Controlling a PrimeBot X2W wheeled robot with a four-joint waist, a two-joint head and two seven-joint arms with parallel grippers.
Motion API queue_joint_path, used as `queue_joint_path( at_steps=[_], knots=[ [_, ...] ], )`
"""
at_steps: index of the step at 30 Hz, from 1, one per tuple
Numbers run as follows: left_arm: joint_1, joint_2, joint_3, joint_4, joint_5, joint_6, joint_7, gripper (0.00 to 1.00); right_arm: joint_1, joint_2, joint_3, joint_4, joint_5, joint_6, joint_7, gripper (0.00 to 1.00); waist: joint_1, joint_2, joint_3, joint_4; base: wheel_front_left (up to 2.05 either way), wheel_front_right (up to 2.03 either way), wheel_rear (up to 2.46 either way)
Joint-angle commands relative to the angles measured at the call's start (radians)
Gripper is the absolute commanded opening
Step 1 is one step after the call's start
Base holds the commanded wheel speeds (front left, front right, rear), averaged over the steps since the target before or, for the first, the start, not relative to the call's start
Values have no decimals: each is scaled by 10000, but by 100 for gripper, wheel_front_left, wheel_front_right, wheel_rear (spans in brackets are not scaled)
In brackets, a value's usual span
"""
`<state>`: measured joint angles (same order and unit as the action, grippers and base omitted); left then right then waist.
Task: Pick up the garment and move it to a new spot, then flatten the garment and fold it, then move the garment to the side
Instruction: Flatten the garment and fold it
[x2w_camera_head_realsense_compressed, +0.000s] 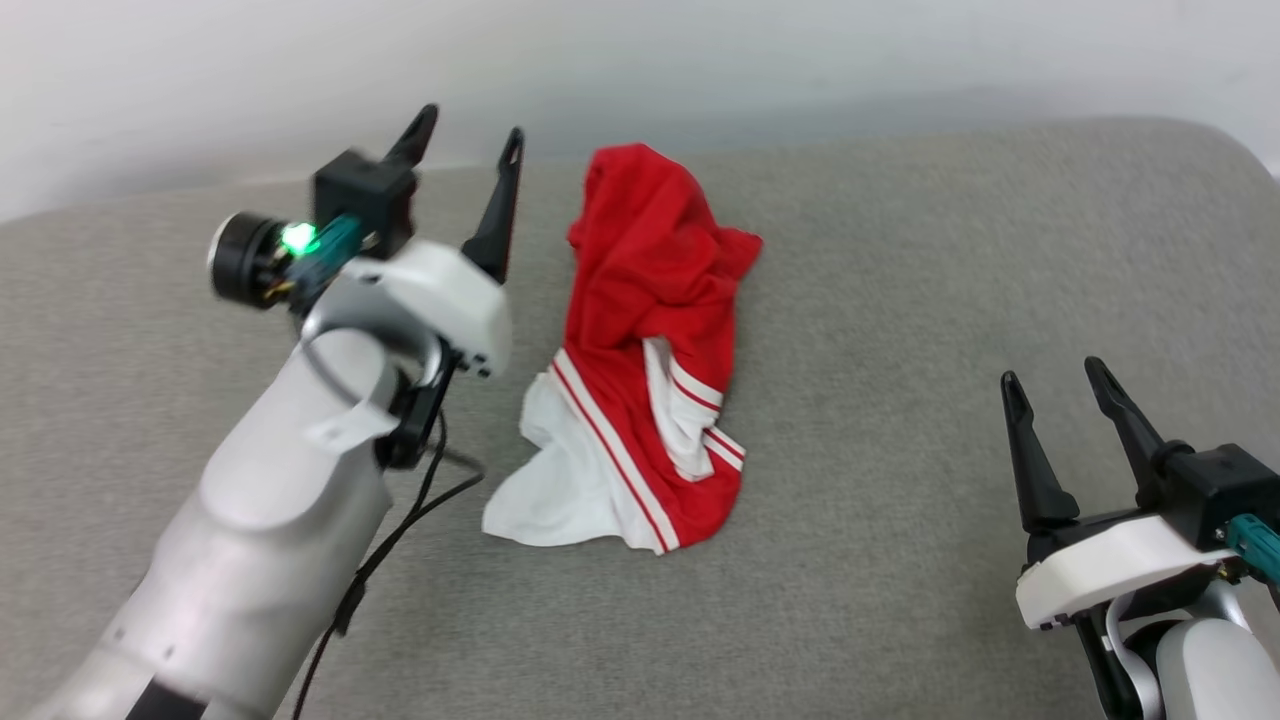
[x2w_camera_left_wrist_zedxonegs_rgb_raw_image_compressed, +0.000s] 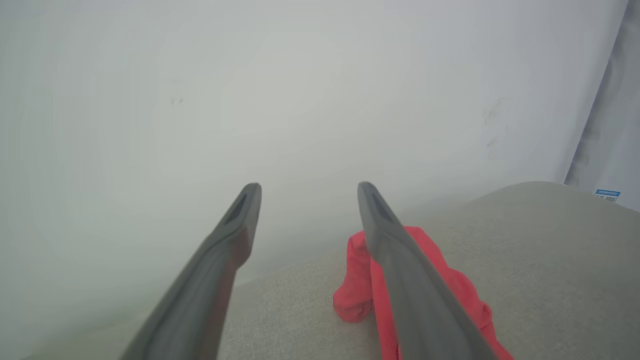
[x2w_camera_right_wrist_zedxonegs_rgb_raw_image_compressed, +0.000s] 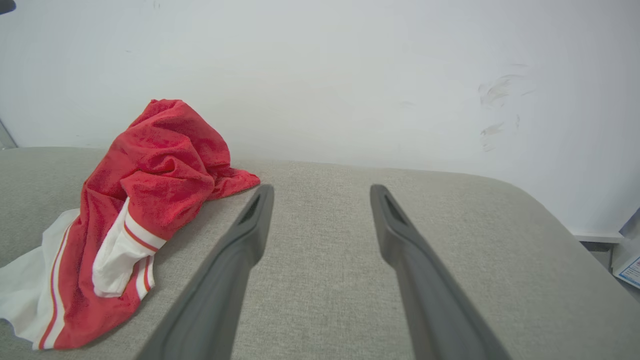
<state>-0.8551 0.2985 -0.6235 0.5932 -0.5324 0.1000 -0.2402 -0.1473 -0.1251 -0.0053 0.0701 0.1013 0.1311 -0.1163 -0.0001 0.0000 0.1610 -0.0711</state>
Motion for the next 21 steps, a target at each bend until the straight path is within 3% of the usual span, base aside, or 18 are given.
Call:
queue_joint_path(
  at_steps=[1,7,11,17,21],
  knots=[
    [424,182,150,-412,-88,96,-91,100,134,-61,0,-80,81,-7,53,100,1,0,-392,378,0,0,0],
    [2604,1340,302,-2851,211,484,-216,100,450,-101,37,-314,166,-5,224,100,1,0,-747,707,0,0,0],
    [4415,1857,368,-4326,591,1088,-258,100,624,-128,100,-389,239,-7,267,100,1,0,-840,860,0,0,0],
    [6597,1504,1112,-6450,1195,1929,-250,100,791,-158,73,-541,303,-5,378,100,1,0,-697,1207,0,0,0],
    [7113,1229,1423,-7077,1656,1811,-250,100,699,-294,346,-786,526,-5,898,100,1,0,-388,1601,0,0,0]
  ],
)
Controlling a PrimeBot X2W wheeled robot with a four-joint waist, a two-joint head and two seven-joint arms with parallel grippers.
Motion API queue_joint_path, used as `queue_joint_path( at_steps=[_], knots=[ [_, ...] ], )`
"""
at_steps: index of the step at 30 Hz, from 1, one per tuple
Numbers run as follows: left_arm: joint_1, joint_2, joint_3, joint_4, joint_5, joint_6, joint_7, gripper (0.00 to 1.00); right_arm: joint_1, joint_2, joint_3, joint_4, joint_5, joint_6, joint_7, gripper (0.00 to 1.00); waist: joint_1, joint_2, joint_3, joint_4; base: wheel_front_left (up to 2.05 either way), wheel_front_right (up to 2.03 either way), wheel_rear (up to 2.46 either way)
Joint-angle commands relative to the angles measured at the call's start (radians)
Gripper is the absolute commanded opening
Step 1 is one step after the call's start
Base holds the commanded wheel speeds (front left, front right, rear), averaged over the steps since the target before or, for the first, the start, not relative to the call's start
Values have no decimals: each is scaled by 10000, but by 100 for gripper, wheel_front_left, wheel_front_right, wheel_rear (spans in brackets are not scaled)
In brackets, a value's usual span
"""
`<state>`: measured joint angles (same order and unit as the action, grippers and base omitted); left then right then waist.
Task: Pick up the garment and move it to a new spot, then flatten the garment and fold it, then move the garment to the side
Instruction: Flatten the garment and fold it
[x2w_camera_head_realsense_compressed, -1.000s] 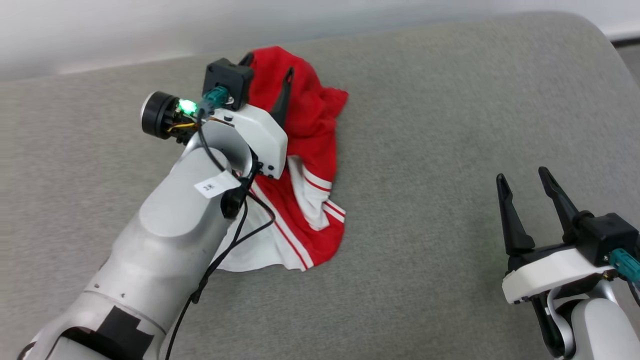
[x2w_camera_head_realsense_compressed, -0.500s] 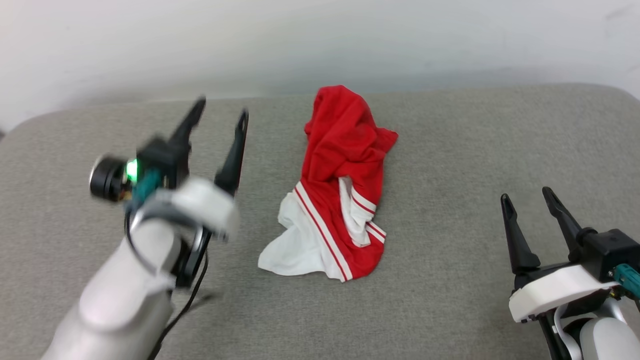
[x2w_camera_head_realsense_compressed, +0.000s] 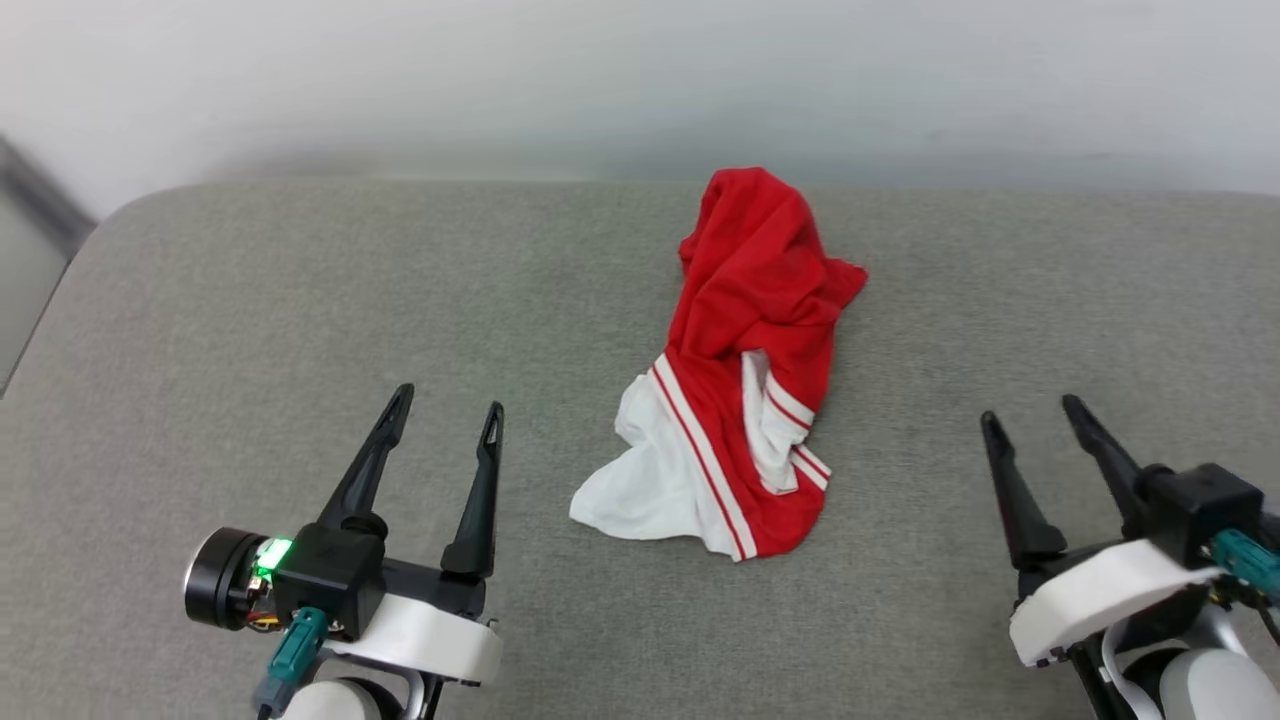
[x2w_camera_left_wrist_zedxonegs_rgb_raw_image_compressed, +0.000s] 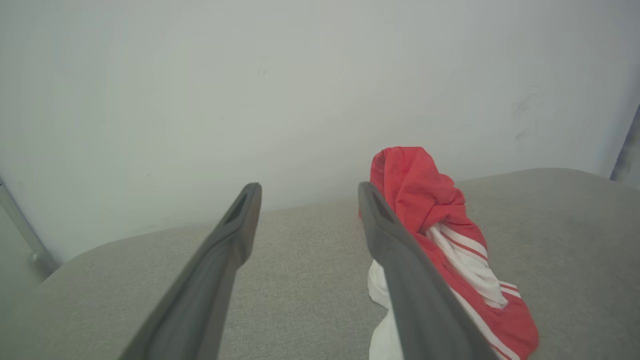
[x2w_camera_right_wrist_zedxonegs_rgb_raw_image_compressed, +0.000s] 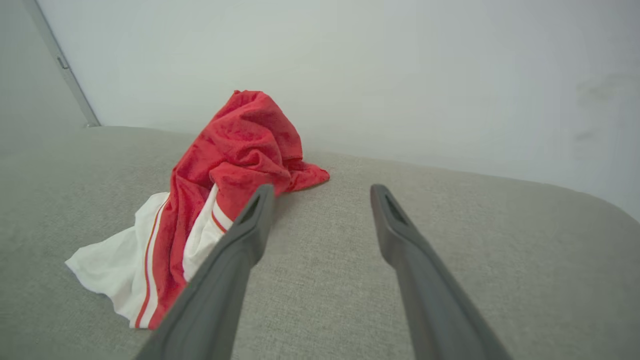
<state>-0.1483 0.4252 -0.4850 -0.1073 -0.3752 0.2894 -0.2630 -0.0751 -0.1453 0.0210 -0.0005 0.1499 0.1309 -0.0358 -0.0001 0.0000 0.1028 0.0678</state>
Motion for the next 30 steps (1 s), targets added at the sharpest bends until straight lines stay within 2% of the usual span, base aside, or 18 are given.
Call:
queue_joint_path(
  at_steps=[1,4,9,13,16,22,30],
  knots=[
    [58,-105,71,-136,164,-159,-22,100,-158,-202,214,-194,140,-3,328,100,1,0,292,322,0,0,0],
    [-100,-192,172,-140,414,-436,-23,100,-605,-605,812,-428,497,-3,1457,100,1,0,585,622,0,0,0],
    [-234,-573,397,-48,631,-713,-24,100,-1621,-1430,1939,-358,1366,-3,3990,100,1,0,996,1093,0,0,0],
    [-262,-916,516,102,770,-995,-24,100,-2582,-1703,2361,210,1984,-5,5700,100,1,0,1250,1465,0,0,0],
    [-309,-1163,581,234,904,-1214,-25,100,-3157,-1634,2410,724,2315,-3,6574,100,1,0,1374,1786,0,0,0],
    [-270,-1522,801,344,1143,-1504,-25,100,-3900,-1843,2484,1685,2015,-3,7358,100,1,0,1588,2309,0,0,0],
    [-119,-1950,1031,490,1425,-1891,-25,100,-4232,-1889,2606,2634,1634,-3,7024,100,1,0,1737,2631,0,0,0]
  ],
)
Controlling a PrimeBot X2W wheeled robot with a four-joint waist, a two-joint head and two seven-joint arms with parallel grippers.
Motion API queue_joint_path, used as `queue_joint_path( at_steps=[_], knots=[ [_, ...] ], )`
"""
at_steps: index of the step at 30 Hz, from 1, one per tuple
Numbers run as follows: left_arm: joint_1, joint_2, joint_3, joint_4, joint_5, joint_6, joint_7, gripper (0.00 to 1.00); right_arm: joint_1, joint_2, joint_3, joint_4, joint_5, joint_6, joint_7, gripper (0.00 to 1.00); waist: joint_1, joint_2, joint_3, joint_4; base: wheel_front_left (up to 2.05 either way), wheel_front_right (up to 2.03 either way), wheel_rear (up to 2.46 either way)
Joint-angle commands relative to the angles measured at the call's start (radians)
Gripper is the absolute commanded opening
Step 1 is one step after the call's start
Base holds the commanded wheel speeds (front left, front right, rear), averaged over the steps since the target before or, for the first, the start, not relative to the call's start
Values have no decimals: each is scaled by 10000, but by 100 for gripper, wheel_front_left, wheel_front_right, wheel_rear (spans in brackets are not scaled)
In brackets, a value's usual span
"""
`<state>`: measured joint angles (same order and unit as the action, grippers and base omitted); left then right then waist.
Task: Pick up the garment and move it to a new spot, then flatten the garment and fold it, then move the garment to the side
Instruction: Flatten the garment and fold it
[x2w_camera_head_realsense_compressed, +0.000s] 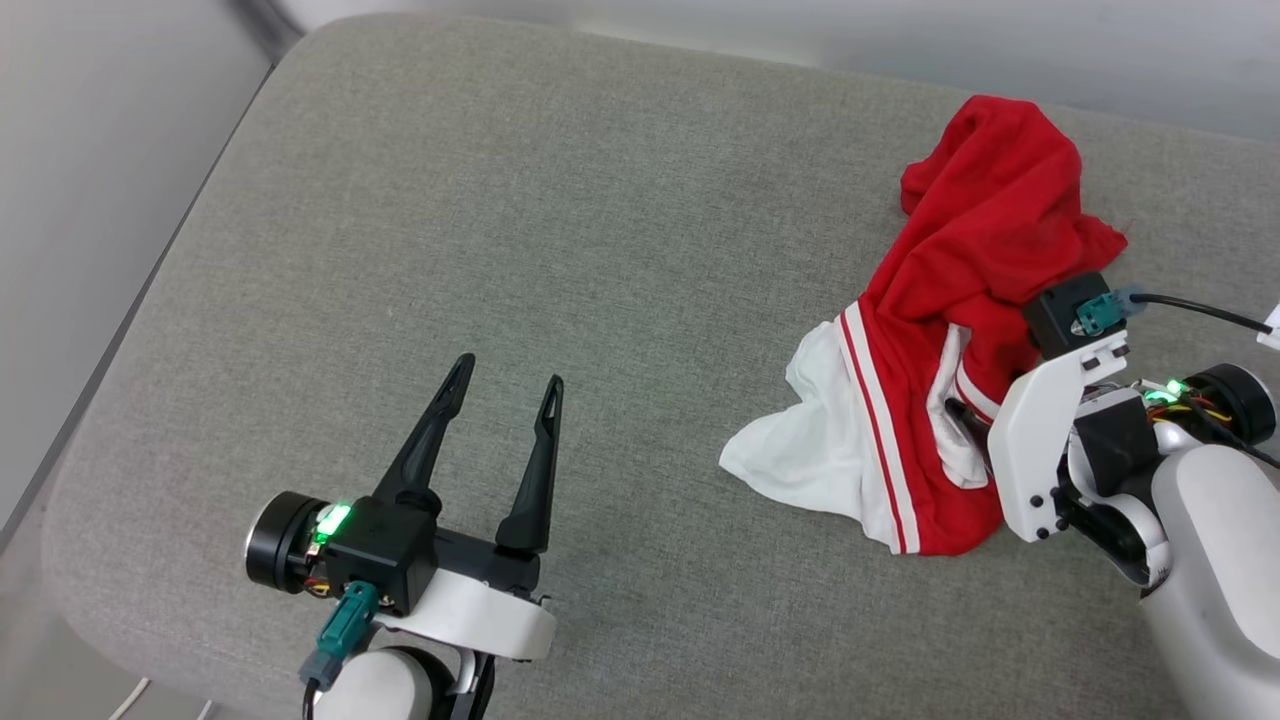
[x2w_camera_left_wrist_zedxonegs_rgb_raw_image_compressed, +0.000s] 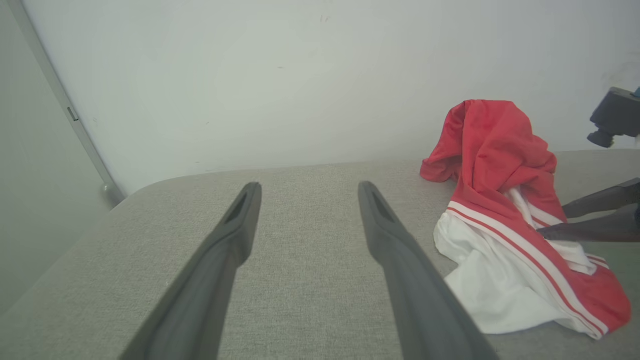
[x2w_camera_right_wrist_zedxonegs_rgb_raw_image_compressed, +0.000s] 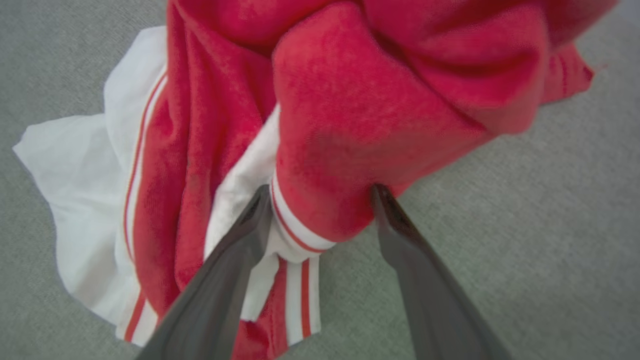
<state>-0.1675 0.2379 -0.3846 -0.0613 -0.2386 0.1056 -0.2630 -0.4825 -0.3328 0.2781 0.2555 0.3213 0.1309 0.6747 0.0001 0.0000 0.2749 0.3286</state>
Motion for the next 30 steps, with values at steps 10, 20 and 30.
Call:
queue_joint_path(
  at_steps=[10,20,30],
  knots=[
    [249,-302,429,282,325,-377,-25,100,151,-188,153,128,-74,-3,-860,0,-1,0,-446,-477,0,0,0],
    [624,-427,838,345,434,-584,-25,100,1397,-1404,-131,-1921,140,-3,-460,0,-1,0,-1222,-1667,0,0,0],
    [826,-664,1091,256,598,-769,-26,100,3340,-3273,-1601,-4190,1409,-5,1465,0,-1,0,-1482,-2666,0,0,0]
  ],
)
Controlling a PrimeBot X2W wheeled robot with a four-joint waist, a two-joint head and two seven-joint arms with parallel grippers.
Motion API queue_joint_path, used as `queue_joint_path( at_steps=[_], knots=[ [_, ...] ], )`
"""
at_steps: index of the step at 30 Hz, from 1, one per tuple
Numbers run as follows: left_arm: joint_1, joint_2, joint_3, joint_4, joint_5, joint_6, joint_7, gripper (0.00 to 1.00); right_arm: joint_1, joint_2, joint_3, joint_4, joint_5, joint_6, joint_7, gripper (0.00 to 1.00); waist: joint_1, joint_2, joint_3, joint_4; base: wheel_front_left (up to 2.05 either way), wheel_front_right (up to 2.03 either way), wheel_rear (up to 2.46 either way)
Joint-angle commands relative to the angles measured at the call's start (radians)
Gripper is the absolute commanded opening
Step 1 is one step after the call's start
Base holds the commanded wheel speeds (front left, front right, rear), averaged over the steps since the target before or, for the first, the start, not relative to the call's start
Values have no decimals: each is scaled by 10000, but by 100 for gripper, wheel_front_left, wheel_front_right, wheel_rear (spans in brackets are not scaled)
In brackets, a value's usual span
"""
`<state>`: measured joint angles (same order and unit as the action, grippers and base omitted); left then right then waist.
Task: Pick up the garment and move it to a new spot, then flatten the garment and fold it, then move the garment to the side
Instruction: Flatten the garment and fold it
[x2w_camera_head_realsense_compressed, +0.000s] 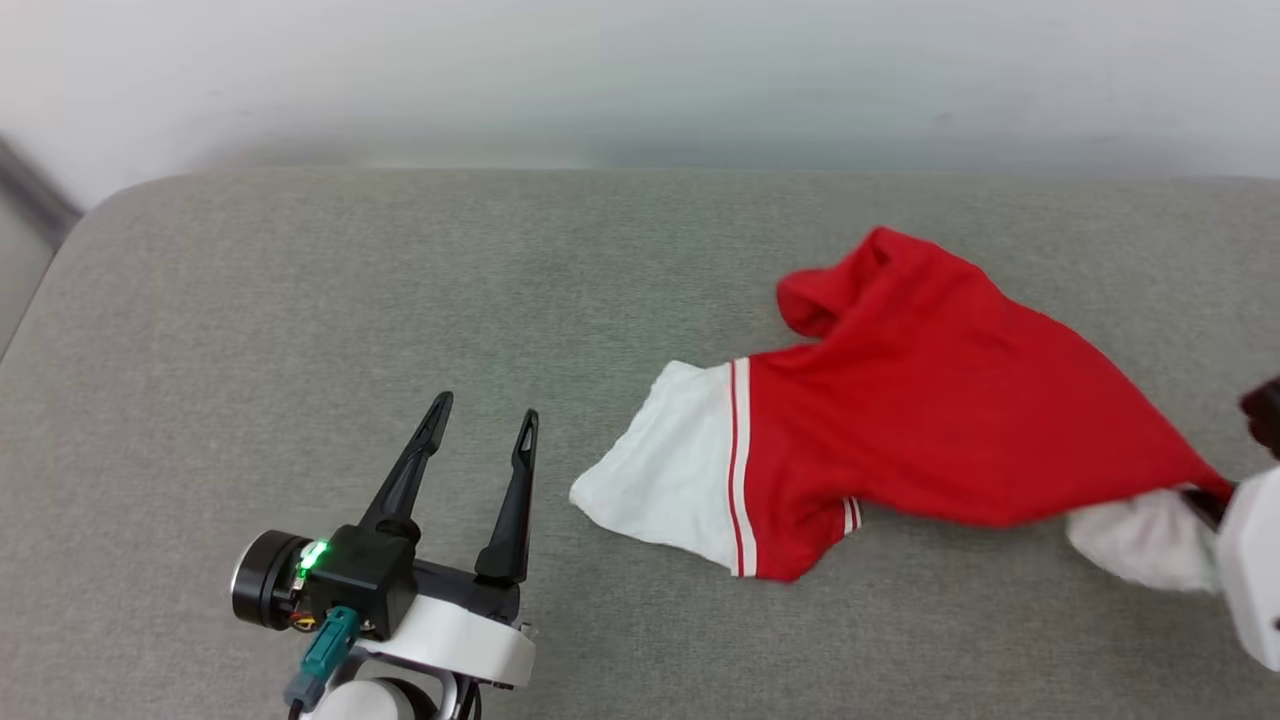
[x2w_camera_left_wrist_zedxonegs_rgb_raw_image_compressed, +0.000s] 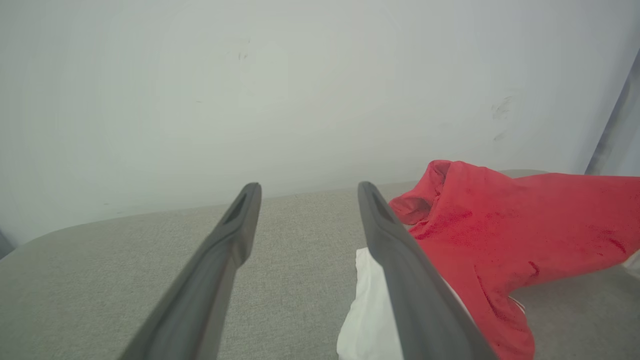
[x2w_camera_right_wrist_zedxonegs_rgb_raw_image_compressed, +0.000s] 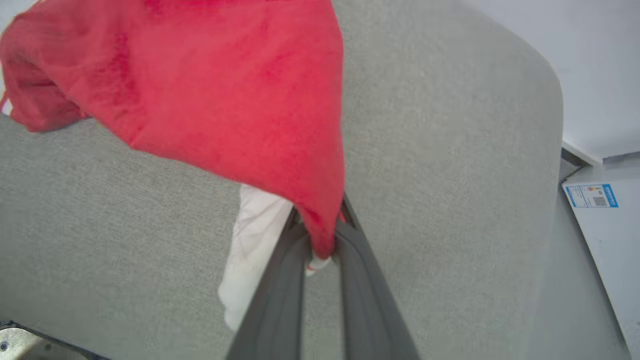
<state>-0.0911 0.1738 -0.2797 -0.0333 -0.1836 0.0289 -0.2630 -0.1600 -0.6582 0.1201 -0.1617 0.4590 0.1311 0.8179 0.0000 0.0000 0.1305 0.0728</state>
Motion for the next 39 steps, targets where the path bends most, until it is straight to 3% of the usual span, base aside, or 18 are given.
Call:
queue_joint_path(
  at_steps=[1,7,13,19,27,28,29,34,39],
  knots=[
    [66,-54,60,-30,54,-22,-26,100,361,-119,-272,-171,233,-5,302,0,0,0,-25,-145,0,0,0],
    [2,-154,125,35,208,-215,-26,100,1533,-254,-1756,-659,1326,-5,1863,0,0,0,142,-196,0,0,0],
    [-275,-218,121,100,350,-433,-26,100,1242,-558,-2358,127,1206,-7,1456,0,0,0,626,33,0,0,0],
    [-675,-293,81,168,500,-614,-26,100,-134,-792,-1841,1929,835,-7,214,0,0,0,1294,403,0,0,0],
    [-1033,-474,10,309,583,-769,-26,100,-1893,-1175,-240,4162,-21,-7,-1518,2,0,0,1808,871,0,0,0],
    [-1046,-490,12,339,578,-785,-26,100,-2061,-1203,33,4365,-213,-5,-1823,67,0,0,1812,899,0,0,0],
    [-1053,-508,12,357,572,-787,-26,100,-2229,-1185,188,4658,-332,-7,-2043,100,0,0,1805,919,0,0,0],
    [-1003,-545,132,486,582,-808,-26,100,-2884,-948,900,5579,-442,-7,-3110,100,0,0,1539,841,0,0,0],
    [-760,-478,332,495,540,-812,-26,100,-3289,-913,1293,5692,-432,-7,-4148,100,0,0,1005,476,0,0,0]
  ],
)
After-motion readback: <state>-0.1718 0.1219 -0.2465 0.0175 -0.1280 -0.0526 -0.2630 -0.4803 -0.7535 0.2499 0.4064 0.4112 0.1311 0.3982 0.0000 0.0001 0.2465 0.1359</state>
